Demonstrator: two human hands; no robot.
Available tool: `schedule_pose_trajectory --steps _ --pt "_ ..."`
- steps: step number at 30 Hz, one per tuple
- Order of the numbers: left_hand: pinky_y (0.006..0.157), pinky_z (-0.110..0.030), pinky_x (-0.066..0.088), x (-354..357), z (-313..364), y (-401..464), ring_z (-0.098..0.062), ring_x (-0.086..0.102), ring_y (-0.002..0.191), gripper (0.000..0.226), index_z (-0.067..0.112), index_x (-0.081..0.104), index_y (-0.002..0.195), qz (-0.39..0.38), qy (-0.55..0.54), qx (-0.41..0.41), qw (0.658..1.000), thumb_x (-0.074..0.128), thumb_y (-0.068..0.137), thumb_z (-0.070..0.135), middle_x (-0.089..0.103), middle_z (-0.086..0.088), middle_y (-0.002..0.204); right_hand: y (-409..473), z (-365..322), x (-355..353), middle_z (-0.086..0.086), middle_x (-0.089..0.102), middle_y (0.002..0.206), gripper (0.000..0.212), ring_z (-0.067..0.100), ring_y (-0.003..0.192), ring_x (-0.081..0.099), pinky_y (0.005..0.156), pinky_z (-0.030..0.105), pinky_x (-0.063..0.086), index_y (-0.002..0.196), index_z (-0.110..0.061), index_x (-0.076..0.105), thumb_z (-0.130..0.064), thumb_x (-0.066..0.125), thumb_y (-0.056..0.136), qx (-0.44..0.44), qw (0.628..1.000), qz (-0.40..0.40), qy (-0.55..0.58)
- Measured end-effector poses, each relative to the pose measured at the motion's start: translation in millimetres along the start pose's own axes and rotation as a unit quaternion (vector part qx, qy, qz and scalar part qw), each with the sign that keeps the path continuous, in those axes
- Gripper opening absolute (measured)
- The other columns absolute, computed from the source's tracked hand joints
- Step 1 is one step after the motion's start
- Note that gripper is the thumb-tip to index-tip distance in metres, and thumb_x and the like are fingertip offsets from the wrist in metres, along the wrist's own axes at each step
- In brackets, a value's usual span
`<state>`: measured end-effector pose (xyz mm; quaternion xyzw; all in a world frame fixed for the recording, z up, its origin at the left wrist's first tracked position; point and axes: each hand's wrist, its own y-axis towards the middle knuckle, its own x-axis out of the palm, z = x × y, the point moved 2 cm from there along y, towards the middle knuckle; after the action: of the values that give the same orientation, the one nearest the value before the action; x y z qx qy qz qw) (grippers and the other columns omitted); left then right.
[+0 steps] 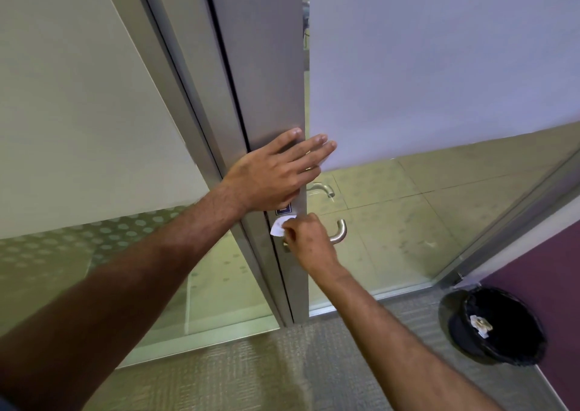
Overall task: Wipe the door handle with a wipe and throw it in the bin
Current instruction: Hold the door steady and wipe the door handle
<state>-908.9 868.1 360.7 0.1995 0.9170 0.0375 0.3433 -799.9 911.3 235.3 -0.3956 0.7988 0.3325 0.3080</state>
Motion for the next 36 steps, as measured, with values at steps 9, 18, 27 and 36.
schedule_pose_trajectory --steps 9,18,27,36 --pt "0.126 -0.052 0.012 0 0 0 -0.031 0.015 0.158 0.047 0.012 0.053 0.141 -0.002 -0.009 0.002 1.000 0.037 0.100 0.025 0.014 -0.013 0.172 -18 -3 33 0.017 0.053 0.115 0.032 0.030 0.089 0.056 0.071 0.035 0.048 0.102 0.000 0.070 0.012 0.065 0.073 -0.048 0.972 -0.071 -0.220" --pt "0.126 -0.052 0.012 -1 0 0 -0.029 0.015 0.158 0.046 0.013 0.056 0.137 -0.008 -0.014 -0.001 1.000 0.028 0.102 0.025 0.014 -0.012 0.172 -42 53 -6 0.009 0.055 0.099 0.038 0.028 0.086 0.048 0.076 0.041 0.043 0.101 -0.011 0.064 0.003 0.073 0.067 -0.298 0.892 -0.081 -0.331" --pt "0.126 -0.052 0.012 3 1 -2 -0.029 0.015 0.158 0.043 0.012 0.055 0.137 -0.001 -0.008 -0.005 1.000 0.036 0.102 0.027 0.014 -0.013 0.172 -41 100 -49 -0.018 0.055 0.092 0.031 0.004 0.081 0.053 0.067 0.016 0.044 0.084 -0.031 0.060 -0.001 0.066 0.085 -0.022 0.994 0.097 0.038" --pt "0.125 -0.052 0.012 0 0 -1 -0.030 0.018 0.157 0.042 0.011 0.056 0.135 0.008 -0.007 -0.004 1.000 0.037 0.099 0.024 0.018 -0.013 0.171 3 118 -59 0.011 0.074 0.074 0.036 0.019 0.065 0.065 0.068 0.038 0.056 0.080 -0.014 0.078 0.005 0.048 0.084 0.179 0.965 -0.137 0.138"
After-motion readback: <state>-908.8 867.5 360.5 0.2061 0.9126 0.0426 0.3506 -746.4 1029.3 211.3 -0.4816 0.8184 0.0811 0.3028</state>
